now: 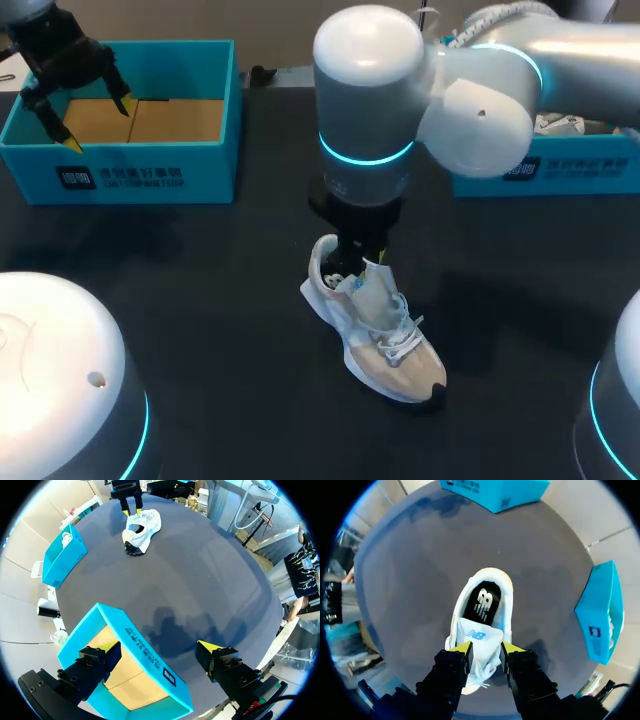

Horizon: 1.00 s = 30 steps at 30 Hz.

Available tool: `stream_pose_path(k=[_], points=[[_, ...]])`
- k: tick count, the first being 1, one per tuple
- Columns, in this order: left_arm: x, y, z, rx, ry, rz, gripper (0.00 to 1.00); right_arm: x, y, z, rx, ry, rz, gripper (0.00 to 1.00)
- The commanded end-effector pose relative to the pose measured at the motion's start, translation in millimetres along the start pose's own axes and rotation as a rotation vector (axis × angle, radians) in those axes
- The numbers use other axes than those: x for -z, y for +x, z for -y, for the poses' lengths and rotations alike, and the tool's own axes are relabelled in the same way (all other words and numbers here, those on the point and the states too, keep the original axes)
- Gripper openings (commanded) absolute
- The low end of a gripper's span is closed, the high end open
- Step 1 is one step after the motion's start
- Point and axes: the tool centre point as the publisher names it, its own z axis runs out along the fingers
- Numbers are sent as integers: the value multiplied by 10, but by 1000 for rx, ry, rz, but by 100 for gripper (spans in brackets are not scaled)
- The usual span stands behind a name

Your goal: Take the shoe out of the shoebox, open the shoe tongue, remove and reinsert the insole, then place the shoe into the shoebox

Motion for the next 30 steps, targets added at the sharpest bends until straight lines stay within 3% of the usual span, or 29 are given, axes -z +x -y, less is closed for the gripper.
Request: stream_pose_path(k=[1, 4, 5, 7, 8, 12, 20, 24, 30], points=[[-2, 0, -4, 0, -2, -2, 100, 216, -69, -21, 126, -25, 18, 42], [-2, 0, -4, 0, -2, -2, 100, 267, -140, -116, 263, -47, 7, 54], [-2, 0, -4, 0, -2, -2, 100, 276, -163, -152, 310, -49, 5, 63], [-2, 0, -4, 0, -2, -2, 100, 296, -194, -222, 410, -83, -5, 95], [-2, 0, -4, 0, -2, -2, 100, 304, -206, -257, 468, -95, -2, 100], [-2, 0, -4, 0, -2, -2, 100, 324, -193, -348, 801, -169, -126, 100], [-2, 0, -4, 0, -2, -2, 100, 324, -193, -348, 801, -169, -126, 100], [-2, 0, -4, 0, -2, -2, 100, 245, -77, -578, 967, -61, -39, 100], [-2, 0, -4, 0, -2, -2, 100, 154, -70, -732, 1081, -45, 45, 100]])
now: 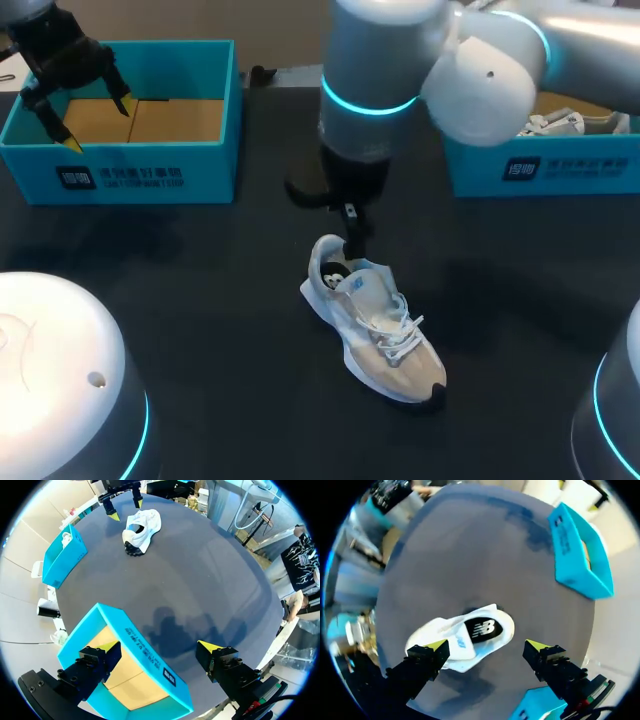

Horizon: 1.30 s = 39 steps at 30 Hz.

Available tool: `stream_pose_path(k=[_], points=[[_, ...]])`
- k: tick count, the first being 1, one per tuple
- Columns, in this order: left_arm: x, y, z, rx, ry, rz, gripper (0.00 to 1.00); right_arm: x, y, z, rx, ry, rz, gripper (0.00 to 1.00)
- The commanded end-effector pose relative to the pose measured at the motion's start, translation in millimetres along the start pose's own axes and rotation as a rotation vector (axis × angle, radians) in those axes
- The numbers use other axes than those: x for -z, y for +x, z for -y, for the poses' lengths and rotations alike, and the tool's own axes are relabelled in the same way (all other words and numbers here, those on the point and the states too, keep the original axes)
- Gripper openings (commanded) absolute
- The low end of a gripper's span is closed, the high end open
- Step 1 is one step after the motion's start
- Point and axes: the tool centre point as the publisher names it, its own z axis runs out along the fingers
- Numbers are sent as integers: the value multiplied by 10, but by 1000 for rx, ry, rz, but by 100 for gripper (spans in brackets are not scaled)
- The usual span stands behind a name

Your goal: Take the shoe out of the shoebox, open the shoe tongue, remove and reinsert the insole, then place the shoe into the shoebox

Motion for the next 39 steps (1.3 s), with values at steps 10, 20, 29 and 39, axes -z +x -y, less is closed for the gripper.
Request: stream_pose_path(k=[10, 20, 29, 39], points=[[-2, 0, -4, 0, -2, -2, 100, -226, -252, -126, 257, 105, 15, 100], [-2, 0, -4, 0, -2, -2, 100, -478, -369, -116, 286, 67, -15, 100], [-2, 0, -4, 0, -2, -2, 100, -750, -398, -132, 329, 44, -19, 100], [-2, 0, -4, 0, -2, -2, 100, -940, -453, -128, 328, 42, -39, 100]])
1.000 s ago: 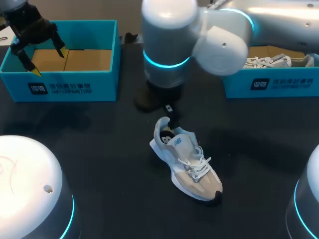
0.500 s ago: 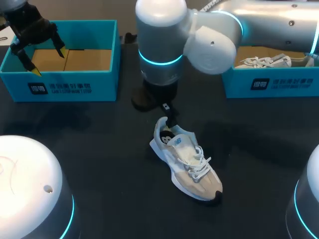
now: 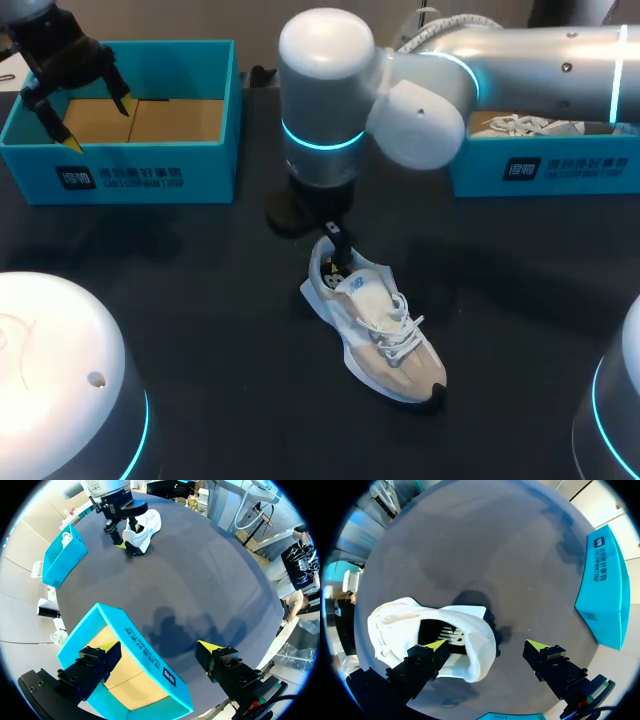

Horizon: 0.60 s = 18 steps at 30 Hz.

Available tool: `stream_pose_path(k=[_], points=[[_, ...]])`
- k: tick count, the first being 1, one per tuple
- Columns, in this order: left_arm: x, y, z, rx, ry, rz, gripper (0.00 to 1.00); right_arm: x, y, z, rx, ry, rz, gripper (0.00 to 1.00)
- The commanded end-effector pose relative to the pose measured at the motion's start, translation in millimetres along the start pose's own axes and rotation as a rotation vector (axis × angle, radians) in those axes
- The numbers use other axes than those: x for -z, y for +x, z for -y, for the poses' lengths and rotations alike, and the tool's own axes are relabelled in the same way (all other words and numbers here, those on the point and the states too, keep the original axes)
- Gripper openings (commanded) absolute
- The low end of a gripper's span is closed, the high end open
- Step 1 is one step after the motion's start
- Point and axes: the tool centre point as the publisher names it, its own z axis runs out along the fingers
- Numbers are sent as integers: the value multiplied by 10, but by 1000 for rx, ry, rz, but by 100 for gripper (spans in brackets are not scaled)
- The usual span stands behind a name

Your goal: Take the shoe out of the shoebox, open the shoe tongue, remove and reinsert the insole, then place the shoe into the shoebox

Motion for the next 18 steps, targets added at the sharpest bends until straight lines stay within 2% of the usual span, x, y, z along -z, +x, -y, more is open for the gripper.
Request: stream_pose_path(k=[1, 16, 17, 18], points=[[-2, 0, -4, 0, -2, -2, 100, -102, -54, -1, 3, -3, -10, 100], [-2, 0, -4, 0, -2, -2, 100, -321, -88, 2, 21, -24, -17, 100], [-2, 0, -4, 0, -2, -2, 100, -331, -87, 3, 20, -21, -20, 96], [-2, 0, -4, 0, -2, -2, 100, -332, -87, 3, 19, -20, -21, 88]])
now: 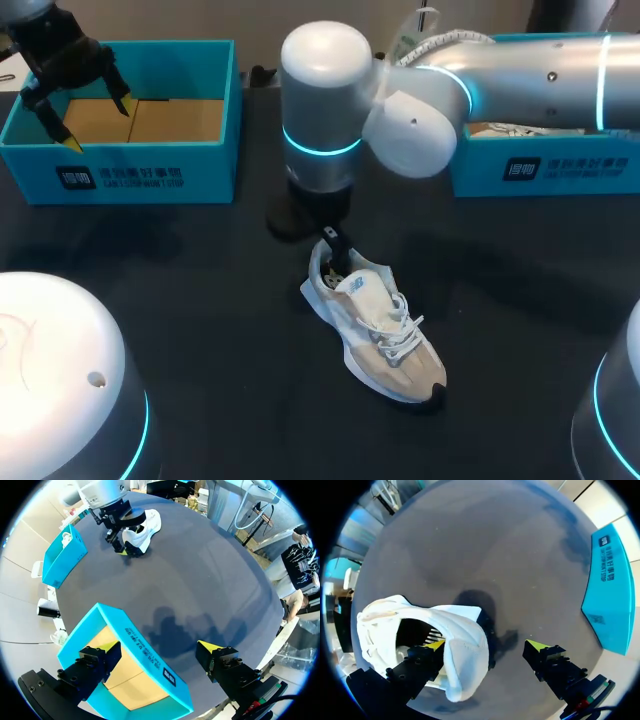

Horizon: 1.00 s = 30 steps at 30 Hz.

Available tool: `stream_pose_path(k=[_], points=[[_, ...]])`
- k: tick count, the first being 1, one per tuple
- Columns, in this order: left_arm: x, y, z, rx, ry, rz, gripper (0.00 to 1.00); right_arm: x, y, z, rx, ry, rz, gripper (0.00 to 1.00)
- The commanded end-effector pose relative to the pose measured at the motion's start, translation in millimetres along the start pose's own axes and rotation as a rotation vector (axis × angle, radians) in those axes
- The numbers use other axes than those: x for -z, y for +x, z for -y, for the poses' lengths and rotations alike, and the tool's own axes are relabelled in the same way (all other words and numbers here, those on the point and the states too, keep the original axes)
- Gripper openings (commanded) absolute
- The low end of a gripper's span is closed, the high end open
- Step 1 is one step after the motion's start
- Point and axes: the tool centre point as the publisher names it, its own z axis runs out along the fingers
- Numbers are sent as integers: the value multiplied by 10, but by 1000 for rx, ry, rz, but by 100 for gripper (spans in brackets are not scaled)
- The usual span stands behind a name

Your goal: Take the shoe out of the shoebox, open the shoe tongue, remove and reinsert the insole, then place the shoe into the shoebox

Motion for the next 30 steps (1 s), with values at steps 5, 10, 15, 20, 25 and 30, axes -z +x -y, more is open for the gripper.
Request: stream_pose_path(k=[5, 10, 15, 20, 25, 30], points=[[-2, 0, -4, 0, -2, -2, 100, -61, -21, -15, -5, 8, -4, 59], [-2, 0, -4, 0, -2, -2, 100, -85, -24, -27, -9, 9, -5, 35], [-2, 0, -4, 0, -2, -2, 100, -51, 12, -48, -29, 9, 14, 0], [-2, 0, -4, 0, -2, -2, 100, 72, 52, -29, -67, 21, 44, 0], [-2, 0, -4, 0, -2, -2, 100, 317, 62, 70, -105, 38, 77, 0], [-2, 0, -4, 0, -2, -2, 100, 705, 64, 291, -151, 49, 125, 0]])
